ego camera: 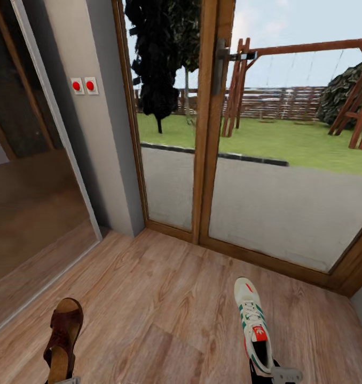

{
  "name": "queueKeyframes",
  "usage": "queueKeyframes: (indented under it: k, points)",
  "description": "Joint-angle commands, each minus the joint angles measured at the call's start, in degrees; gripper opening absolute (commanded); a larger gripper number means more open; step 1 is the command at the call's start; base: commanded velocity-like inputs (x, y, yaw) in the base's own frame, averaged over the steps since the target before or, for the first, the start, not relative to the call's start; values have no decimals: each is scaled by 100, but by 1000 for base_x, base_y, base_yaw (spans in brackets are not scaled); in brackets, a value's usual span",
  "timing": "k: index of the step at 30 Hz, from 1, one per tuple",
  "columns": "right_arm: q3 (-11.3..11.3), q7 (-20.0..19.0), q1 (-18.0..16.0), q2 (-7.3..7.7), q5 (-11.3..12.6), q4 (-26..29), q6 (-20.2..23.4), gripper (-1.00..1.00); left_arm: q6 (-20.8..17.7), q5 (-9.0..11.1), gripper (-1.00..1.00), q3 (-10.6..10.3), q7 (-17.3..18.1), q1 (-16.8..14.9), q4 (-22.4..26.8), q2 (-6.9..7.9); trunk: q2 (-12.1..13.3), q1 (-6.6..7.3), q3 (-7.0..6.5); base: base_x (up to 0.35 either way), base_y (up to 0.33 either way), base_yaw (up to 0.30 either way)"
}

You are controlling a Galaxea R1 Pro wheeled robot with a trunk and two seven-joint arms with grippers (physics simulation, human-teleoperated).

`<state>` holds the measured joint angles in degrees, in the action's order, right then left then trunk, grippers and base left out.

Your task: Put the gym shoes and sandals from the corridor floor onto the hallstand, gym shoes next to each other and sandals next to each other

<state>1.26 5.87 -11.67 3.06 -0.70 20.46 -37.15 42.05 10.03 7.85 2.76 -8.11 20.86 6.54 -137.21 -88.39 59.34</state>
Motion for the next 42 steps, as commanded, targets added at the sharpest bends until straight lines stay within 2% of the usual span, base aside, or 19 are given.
queueKeyframes:
  k: [1,42]
  points:
    - [15,37,-1,2,-10,-1,-12,-100,15,15,-100,8,23,-3,-6,-1,-2,1,4,0,0,279]
    - [15,37,-1,2,-10,-11,-12,-100,58,7,-100,-3,41,6,50,5,-2,1,4,0,0,279]
